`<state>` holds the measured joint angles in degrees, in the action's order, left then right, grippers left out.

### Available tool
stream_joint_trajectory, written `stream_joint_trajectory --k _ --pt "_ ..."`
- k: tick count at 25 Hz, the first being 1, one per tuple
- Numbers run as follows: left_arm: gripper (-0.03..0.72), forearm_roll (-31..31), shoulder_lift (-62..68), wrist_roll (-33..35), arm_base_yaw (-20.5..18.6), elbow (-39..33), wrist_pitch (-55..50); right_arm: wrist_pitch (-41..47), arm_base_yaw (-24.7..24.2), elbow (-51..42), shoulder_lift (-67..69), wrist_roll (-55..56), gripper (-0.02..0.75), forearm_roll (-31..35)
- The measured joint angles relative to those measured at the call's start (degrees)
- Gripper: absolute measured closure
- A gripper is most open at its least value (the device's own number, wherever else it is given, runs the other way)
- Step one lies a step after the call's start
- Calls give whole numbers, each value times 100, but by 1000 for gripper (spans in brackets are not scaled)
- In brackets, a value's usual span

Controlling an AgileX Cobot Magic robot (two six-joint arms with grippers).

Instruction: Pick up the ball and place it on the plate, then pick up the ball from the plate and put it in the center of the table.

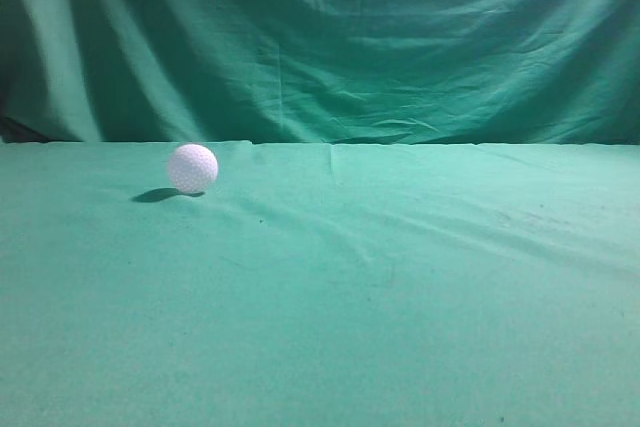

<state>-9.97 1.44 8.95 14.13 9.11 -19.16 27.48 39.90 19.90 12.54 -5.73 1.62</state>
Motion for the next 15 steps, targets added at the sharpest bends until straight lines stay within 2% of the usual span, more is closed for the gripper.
stream_joint_trajectory --k 3,9,12,15 --pt "639 0 0 0 0 0 0 -19 -798 -179 -351 0 673 33" --pt "639 0 0 0 0 0 0 -690 -2540 -1150 -1103 0 673 33" --pt "639 0 0 0 0 0 0 -775 -2997 -1656 -1300 0 673 80" --pt "639 0 0 0 0 0 0 -863 -3048 -2056 -1304 0 673 176"
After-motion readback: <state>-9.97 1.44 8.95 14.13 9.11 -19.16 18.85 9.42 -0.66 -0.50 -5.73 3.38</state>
